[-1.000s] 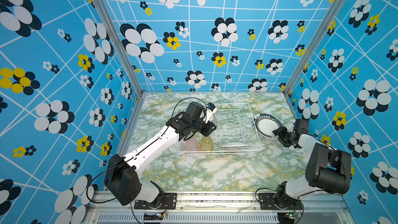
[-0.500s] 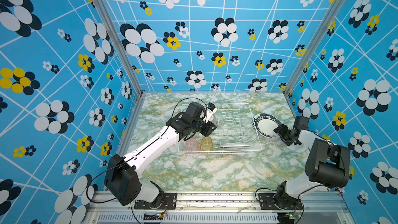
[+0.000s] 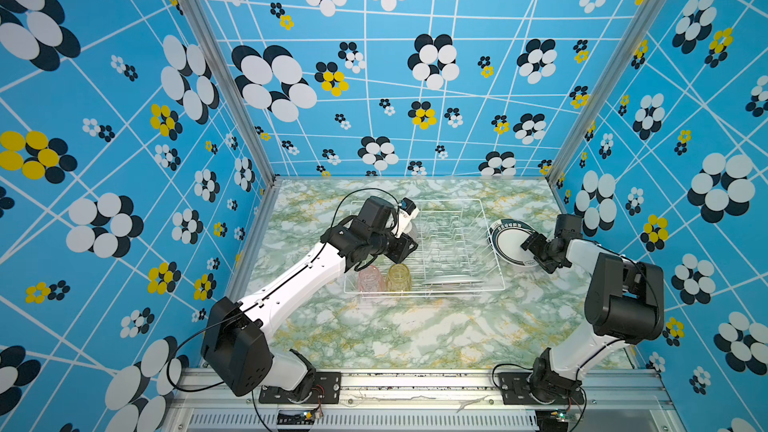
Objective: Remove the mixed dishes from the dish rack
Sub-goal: 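Lower the red-rimmed plate onto the plate stack with right gripper, then open the right gripper and raise it off the stacked plates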
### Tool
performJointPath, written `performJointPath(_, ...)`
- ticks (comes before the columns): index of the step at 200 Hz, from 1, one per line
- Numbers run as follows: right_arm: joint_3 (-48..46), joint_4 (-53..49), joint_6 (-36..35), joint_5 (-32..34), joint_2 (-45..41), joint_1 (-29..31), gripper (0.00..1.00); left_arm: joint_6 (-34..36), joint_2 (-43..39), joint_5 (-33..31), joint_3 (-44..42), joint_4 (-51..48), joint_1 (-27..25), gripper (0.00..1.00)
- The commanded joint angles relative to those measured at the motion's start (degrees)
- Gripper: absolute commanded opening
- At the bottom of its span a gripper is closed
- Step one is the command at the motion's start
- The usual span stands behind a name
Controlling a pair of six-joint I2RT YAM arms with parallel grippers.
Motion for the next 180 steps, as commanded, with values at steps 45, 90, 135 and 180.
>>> performJointPath(45, 4.95, -4.11, 0.76, 5.03, 4.37, 2.25, 0.80, 1.56, 1.44, 0.39, 1.20, -1.20, -0.11, 0.38)
performJointPath(90, 6.51, -4.73, 0.74, 5.93, 5.88, 3.02, 0.80, 1.93, 1.35, 0.21, 1.16, -1.58, -0.17, 0.38)
performJointPath(135, 7.85, -6.14, -0.01, 6.31, 6.89, 3.15, 0.81, 2.28, 1.53, 0.21, 1.57, -2.14, -0.16, 0.38)
performJointPath(180, 6.68, -6.20, -0.79, 6.79, 5.45, 3.07, 0.83, 2.44, 1.52, -0.20, 1.60, -2.50, -0.16, 0.38)
